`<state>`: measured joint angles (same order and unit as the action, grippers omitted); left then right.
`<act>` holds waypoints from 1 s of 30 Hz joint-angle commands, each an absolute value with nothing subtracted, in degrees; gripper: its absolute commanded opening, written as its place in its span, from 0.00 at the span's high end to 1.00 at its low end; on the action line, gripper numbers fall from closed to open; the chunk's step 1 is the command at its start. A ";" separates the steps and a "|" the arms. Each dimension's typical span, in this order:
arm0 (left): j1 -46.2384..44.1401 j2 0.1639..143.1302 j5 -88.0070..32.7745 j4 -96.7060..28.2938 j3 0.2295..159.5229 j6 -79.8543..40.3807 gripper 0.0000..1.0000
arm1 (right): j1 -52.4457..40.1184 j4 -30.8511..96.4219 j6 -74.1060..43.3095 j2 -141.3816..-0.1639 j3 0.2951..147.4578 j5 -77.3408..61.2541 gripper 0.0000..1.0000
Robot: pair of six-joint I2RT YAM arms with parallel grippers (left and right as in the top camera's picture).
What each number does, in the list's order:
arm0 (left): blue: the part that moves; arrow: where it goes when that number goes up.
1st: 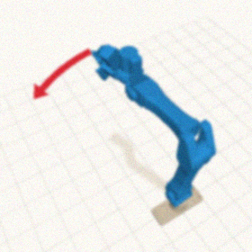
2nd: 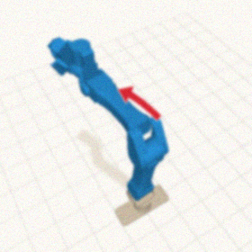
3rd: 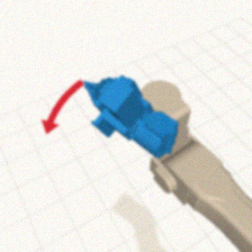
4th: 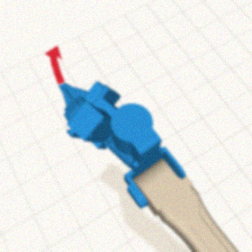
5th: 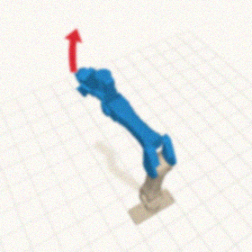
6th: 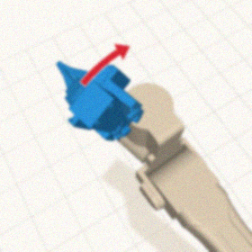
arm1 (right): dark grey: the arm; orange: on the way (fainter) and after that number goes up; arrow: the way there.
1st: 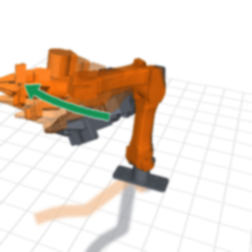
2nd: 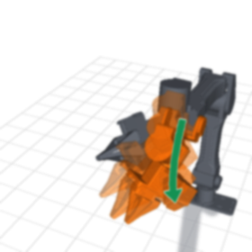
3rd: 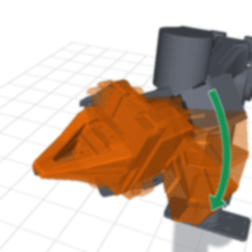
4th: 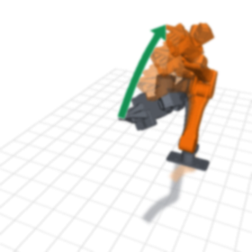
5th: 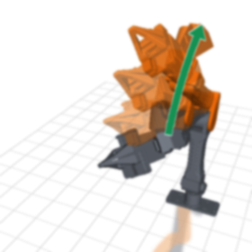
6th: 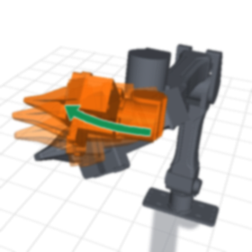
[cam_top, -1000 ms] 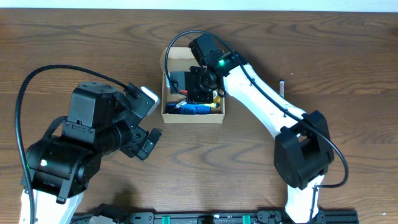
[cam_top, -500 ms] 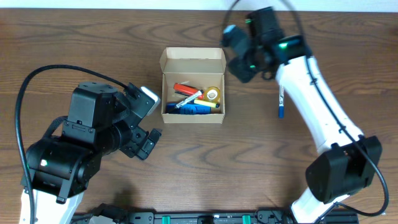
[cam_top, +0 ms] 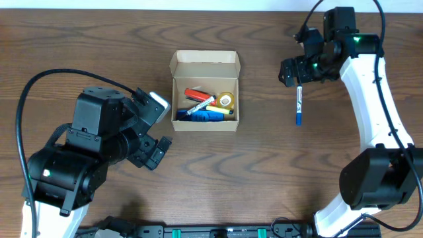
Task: Pack container
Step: 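Lower the right gripper to the blue marker and grasp it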
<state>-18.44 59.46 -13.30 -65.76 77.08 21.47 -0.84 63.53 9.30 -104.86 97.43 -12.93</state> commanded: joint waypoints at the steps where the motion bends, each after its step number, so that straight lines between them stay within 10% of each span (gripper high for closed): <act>1: -18.28 59.51 -13.13 -65.87 78.17 22.28 0.05 | -0.62 63.75 7.68 -104.60 97.01 -16.27 0.01; 30: -18.28 59.51 -13.10 -65.87 78.17 22.28 0.05 | -0.56 28.23 -17.37 -104.60 62.74 2.59 0.02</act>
